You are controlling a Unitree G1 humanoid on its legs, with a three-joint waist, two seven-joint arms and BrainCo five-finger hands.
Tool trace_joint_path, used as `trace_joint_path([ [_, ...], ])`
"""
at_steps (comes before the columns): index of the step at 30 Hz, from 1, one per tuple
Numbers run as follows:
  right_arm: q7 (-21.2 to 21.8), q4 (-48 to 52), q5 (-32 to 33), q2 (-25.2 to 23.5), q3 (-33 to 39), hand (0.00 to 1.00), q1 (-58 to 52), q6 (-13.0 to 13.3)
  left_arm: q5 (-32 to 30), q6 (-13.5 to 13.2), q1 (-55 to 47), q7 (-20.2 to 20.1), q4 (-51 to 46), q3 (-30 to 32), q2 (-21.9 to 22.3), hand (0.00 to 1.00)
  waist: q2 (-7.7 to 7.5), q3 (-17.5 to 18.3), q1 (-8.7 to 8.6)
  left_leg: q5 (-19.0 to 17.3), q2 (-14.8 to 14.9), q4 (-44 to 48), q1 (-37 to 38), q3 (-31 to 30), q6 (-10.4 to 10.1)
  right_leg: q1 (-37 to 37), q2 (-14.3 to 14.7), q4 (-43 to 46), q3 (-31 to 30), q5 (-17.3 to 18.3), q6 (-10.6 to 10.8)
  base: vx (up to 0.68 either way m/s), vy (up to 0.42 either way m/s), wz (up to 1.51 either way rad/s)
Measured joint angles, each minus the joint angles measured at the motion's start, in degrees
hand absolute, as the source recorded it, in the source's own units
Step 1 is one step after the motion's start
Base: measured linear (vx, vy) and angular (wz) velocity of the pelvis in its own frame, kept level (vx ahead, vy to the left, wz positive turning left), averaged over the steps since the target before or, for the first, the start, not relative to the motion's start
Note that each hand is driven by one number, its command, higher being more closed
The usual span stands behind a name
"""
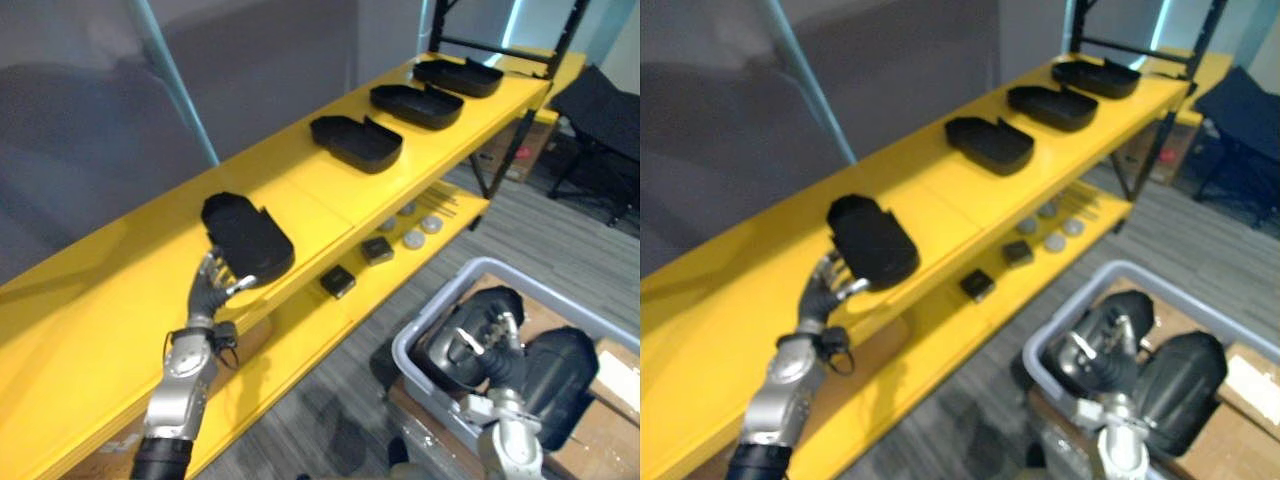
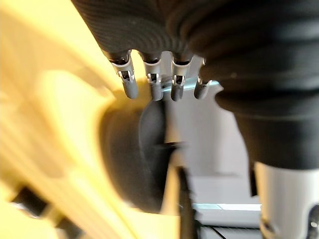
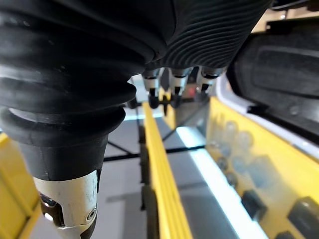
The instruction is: Walk over and take plastic housings, then place them on the shelf
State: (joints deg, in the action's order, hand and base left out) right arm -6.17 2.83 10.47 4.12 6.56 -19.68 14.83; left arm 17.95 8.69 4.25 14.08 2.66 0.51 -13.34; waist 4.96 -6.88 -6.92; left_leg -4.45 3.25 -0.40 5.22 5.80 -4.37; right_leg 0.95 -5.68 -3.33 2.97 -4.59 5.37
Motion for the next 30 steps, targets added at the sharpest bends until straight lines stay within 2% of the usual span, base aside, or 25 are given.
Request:
trace_joint_path([
  [1, 0.00, 0.00, 0.00, 0.04, -0.01, 0.00, -0.09, 0.00, 0.00, 0.06, 1.07, 0.66, 1.39, -0.30, 0.21, 0.00, -0.01, 0.00, -0.03, 0.00, 0.02, -0.04, 0.01, 0.11, 0.00, 0.00, 0.00, 0.01, -0.07, 0.01, -0.01, 0.00, 0.000, 0.00],
  [3, -0.03, -0.02, 0.00, 0.45, -0.69, 0.00, -0.17, 0.00, -0.98, -0.25, 5.18, 4.87, 6.60, -1.65, 0.23, 0.00, -0.03, -0.02, -0.03, -0.01, 0.05, -0.07, 0.06, 0.36, -0.01, -0.01, 0.01, 0.01, -0.22, 0.00, -0.01, 0.00, 0.002, -0.03],
  [5, -0.20, -0.03, 0.03, 0.52, -2.28, 0.00, -0.27, 0.00, -3.54, -0.47, 8.37, 11.45, 10.22, -1.89, 0.39, 0.00, -0.46, -0.30, -0.26, -0.18, 0.20, -0.30, 0.69, 1.38, -0.26, -0.02, 0.27, 0.01, -1.37, -0.04, -0.07, 0.00, 0.006, -0.19],
  [7, -0.21, -0.03, 0.05, 0.52, -2.29, 0.00, -0.46, 0.01, -4.78, -0.96, 9.15, 14.75, 10.79, -1.84, 0.39, 0.00, -0.65, -0.42, -0.46, -0.25, 0.21, -0.33, 0.76, 1.58, -0.37, -0.02, 0.28, 0.01, -1.50, -0.04, -0.07, 0.01, 0.005, -0.10],
  [8, -0.30, -0.06, 0.17, 0.53, -2.22, 0.00, -0.58, 0.01, -6.03, -2.50, 10.05, 19.41, 10.95, -1.76, 0.39, 0.00, -1.05, -0.68, -1.03, -0.25, 0.20, -0.39, 0.76, 1.64, -0.37, -0.05, 0.27, 0.01, -1.55, -0.06, -0.06, 0.00, 0.000, 0.00],
  [10, -0.35, -0.06, 0.53, 0.52, -2.26, 0.00, -0.77, 0.06, -7.98, -4.52, 10.68, 24.25, 10.96, -1.63, 0.41, 0.00, -1.31, -0.84, -1.50, -0.26, 0.22, -0.52, 0.79, 1.66, -0.38, -0.05, 0.29, 0.00, -1.56, -0.05, -0.05, 0.00, 0.000, 0.00],
  [13, -0.71, -0.06, 1.06, 0.52, -2.93, 0.00, -1.58, 0.08, -9.97, -6.07, 11.64, 29.34, 10.89, -1.07, 1.44, 0.00, -1.32, -0.85, -1.56, -0.26, 0.21, -0.97, 0.93, 1.75, -0.38, -0.08, 0.29, -0.07, -1.60, -0.05, -0.05, 0.00, 0.000, 0.00],
  [17, -1.51, -0.07, 1.05, 0.28, -5.72, 0.00, -1.45, 0.08, -12.03, -7.47, 11.64, 32.21, 9.91, -0.81, 3.69, 0.00, -1.32, -0.85, -1.71, -0.25, 0.23, -1.00, 0.96, 1.95, -0.37, -0.09, 0.35, -0.09, -1.51, -0.06, -0.04, 0.00, 0.000, 0.00],
  [22, -1.77, -1.22, 1.04, -0.12, -8.02, 0.00, -1.34, 0.05, -14.48, -7.97, 11.60, 32.92, 4.00, -1.79, 5.10, 0.00, -1.32, -0.85, -1.70, -0.26, 0.24, -1.01, 1.03, 2.11, -0.36, -0.04, 0.34, -0.07, -1.50, -0.06, -0.03, 0.00, 0.000, 0.00],
  [27, -2.75, -1.27, 1.05, -0.21, -8.47, 0.00, -1.54, 0.01, -12.60, -6.01, 11.55, 31.89, 3.73, -2.22, 5.34, 0.00, -1.37, -0.82, -1.75, -0.30, 0.25, -1.15, 1.10, 2.27, -0.35, 0.04, 0.27, -0.08, -1.52, -0.10, 0.03, 0.00, 0.000, 0.00],
  [30, -2.90, -1.26, 1.05, -0.17, -8.99, 0.00, -1.42, -0.15, -8.85, -4.70, 11.62, 29.93, 8.28, -4.78, 5.35, 0.00, -1.51, -0.75, -1.78, -0.41, 0.24, -1.22, 1.21, 2.53, -0.30, 0.12, 0.18, -0.08, -1.56, -0.11, 0.03, 0.00, 0.000, 0.00],
])
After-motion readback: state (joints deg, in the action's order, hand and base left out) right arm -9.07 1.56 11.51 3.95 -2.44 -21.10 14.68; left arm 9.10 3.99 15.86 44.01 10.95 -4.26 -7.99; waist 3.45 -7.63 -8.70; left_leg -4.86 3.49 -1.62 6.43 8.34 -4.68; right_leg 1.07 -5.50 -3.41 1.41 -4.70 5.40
